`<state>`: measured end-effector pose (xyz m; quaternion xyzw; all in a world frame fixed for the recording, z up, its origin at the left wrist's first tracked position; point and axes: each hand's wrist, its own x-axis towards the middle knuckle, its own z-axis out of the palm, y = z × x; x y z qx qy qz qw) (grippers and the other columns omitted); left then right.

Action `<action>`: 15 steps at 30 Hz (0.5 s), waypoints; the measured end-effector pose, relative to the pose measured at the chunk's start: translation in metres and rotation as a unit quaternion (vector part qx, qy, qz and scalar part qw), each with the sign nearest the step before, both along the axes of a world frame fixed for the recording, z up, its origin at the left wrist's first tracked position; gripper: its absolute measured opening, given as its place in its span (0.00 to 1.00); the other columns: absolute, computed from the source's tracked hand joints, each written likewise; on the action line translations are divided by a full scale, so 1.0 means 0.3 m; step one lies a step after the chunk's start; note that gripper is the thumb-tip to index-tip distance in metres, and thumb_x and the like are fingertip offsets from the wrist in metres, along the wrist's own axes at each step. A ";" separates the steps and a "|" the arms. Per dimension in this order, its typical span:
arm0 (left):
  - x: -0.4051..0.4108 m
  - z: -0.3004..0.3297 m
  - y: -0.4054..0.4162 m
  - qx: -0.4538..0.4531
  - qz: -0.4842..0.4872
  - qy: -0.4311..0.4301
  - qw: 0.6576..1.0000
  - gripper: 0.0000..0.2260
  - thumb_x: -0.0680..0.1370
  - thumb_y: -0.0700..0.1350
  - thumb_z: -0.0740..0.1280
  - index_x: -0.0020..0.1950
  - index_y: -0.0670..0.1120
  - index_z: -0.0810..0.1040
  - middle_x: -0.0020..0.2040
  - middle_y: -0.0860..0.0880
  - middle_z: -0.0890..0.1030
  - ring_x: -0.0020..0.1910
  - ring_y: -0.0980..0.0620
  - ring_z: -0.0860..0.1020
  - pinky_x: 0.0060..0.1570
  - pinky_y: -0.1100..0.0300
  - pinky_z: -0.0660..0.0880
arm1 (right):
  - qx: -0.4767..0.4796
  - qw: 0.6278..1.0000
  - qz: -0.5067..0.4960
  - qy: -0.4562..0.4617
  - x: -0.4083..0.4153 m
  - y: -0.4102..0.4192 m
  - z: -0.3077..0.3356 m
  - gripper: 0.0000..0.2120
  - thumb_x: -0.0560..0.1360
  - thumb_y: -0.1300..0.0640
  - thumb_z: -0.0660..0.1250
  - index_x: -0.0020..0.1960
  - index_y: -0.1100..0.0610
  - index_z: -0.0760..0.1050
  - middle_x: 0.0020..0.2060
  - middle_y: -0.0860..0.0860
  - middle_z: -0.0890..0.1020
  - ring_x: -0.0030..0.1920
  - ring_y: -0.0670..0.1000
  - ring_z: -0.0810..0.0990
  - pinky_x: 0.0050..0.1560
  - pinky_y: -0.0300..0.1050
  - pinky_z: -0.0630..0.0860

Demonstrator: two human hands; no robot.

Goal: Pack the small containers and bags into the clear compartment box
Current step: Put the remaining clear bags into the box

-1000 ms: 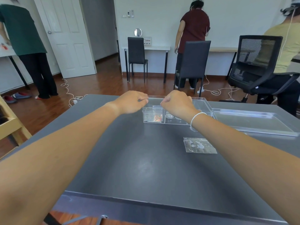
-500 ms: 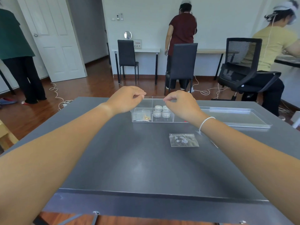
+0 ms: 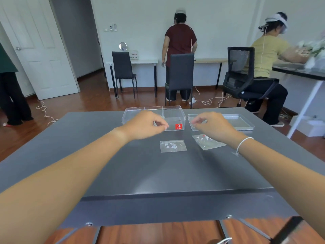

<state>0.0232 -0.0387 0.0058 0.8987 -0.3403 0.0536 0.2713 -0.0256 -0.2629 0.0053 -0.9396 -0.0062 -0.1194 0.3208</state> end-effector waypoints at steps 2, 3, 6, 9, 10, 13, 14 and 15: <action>-0.008 -0.020 -0.011 0.034 0.009 0.034 0.999 0.08 0.74 0.49 0.67 0.51 0.52 0.82 0.47 0.55 0.81 0.39 0.75 0.73 0.39 0.81 0.64 | -0.023 0.999 -0.005 0.031 -0.022 -0.027 -0.013 0.10 0.74 0.59 0.63 0.51 0.53 0.80 0.52 0.50 0.81 0.49 0.50 0.77 0.50 0.39 0.69; -0.010 -0.029 -0.013 0.053 0.016 0.048 0.997 0.10 0.73 0.51 0.67 0.53 0.52 0.81 0.50 0.55 0.81 0.44 0.72 0.74 0.43 0.79 0.64 | -0.038 0.998 -0.009 0.050 -0.033 -0.037 -0.020 0.11 0.74 0.59 0.63 0.54 0.53 0.80 0.55 0.51 0.81 0.54 0.52 0.77 0.53 0.39 0.68; -0.015 -0.048 -0.019 0.121 0.049 0.081 0.988 0.17 0.73 0.54 0.67 0.61 0.51 0.77 0.57 0.55 0.78 0.58 0.58 0.73 0.54 0.67 0.63 | -0.074 0.991 -0.030 0.110 -0.058 -0.060 -0.039 0.15 0.73 0.57 0.65 0.59 0.54 0.76 0.61 0.52 0.78 0.61 0.54 0.74 0.57 0.41 0.69; -0.023 -0.057 -0.027 0.173 0.063 0.083 0.979 0.15 0.73 0.55 0.66 0.54 0.48 0.79 0.51 0.52 0.75 0.50 0.53 0.71 0.51 0.62 0.64 | -0.151 0.975 -0.081 0.142 -0.070 -0.066 -0.055 0.22 0.73 0.47 0.64 0.63 0.56 0.72 0.60 0.56 0.76 0.61 0.59 0.73 0.57 0.48 0.71; -0.026 -0.056 -0.031 0.178 0.064 0.082 0.979 0.14 0.73 0.55 0.66 0.51 0.47 0.79 0.49 0.51 0.74 0.48 0.53 0.70 0.49 0.61 0.65 | -0.179 0.967 -0.103 0.149 -0.073 -0.067 -0.057 0.25 0.72 0.44 0.63 0.64 0.56 0.70 0.60 0.57 0.75 0.62 0.60 0.72 0.58 0.50 0.71; -0.037 -0.047 -0.040 0.168 0.073 0.087 0.979 0.15 0.73 0.54 0.67 0.56 0.49 0.79 0.50 0.55 0.75 0.50 0.55 0.72 0.50 0.63 0.65 | -0.222 0.949 -0.144 0.170 -0.078 -0.072 -0.053 0.30 0.69 0.36 0.63 0.62 0.56 0.69 0.61 0.57 0.75 0.62 0.60 0.71 0.57 0.50 0.70; -0.039 -0.045 -0.043 0.164 0.072 0.088 0.980 0.14 0.73 0.53 0.68 0.56 0.49 0.80 0.49 0.56 0.75 0.50 0.56 0.73 0.49 0.64 0.65 | -0.220 0.949 -0.146 0.173 -0.079 -0.074 -0.050 0.30 0.68 0.35 0.64 0.61 0.56 0.69 0.60 0.56 0.76 0.62 0.59 0.72 0.55 0.50 0.70; -0.041 -0.043 -0.045 0.158 0.071 0.091 0.981 0.13 0.72 0.52 0.68 0.54 0.49 0.80 0.48 0.56 0.76 0.50 0.56 0.74 0.48 0.65 0.65 | -0.213 0.951 -0.143 0.175 -0.081 -0.075 -0.049 0.30 0.68 0.35 0.65 0.60 0.56 0.70 0.60 0.56 0.76 0.61 0.59 0.72 0.55 0.50 0.70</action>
